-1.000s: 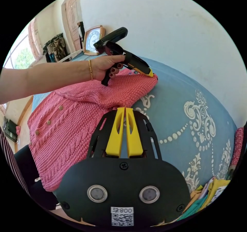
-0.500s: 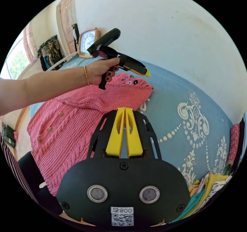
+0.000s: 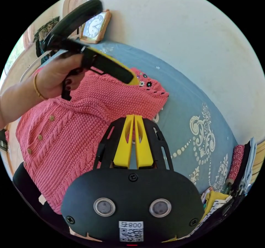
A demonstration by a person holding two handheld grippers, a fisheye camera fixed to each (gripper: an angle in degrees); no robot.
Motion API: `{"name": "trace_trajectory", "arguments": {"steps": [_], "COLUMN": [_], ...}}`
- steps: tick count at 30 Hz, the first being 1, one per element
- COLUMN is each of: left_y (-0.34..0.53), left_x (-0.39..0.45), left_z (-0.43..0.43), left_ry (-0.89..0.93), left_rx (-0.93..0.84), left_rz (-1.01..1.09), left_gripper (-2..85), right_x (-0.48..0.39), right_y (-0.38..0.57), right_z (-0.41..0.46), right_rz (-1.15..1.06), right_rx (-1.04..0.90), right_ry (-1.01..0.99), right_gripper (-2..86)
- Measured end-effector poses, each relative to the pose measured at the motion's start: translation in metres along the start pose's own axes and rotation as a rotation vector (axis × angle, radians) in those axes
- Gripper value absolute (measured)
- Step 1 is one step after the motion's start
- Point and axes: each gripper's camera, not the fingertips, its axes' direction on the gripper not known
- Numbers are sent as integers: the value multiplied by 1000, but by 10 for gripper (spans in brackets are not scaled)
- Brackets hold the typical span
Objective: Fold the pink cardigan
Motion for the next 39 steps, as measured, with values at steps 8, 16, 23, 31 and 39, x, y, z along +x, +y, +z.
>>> {"name": "trace_trajectory", "arguments": {"steps": [8,16,23,31,39], "left_y": [129,255,471,651,727], "left_x": [-37,-49,-106,-164,-197], "left_z": [-36,-157,-294,-387,-394], "left_ry": [-18,-89,-314,-356,-303], "left_rx": [-105,144,387,742,884], "left_rz": [-148,-246,-783,-1298,-1495], "left_gripper": [4,7,33,92,87], "right_x": [-27,-71,-146,-167,-175], "right_y": [-33,-61,-104,-167,-211], "right_z": [39,16,35,60,106], "right_rz": [11,-48,-251,-303,-324], "right_rx": [-79,-8,-15,7,-73], "right_ry": [-71,-202,-186,-307,-458], "right_gripper": [1,2,2,5,8]}}
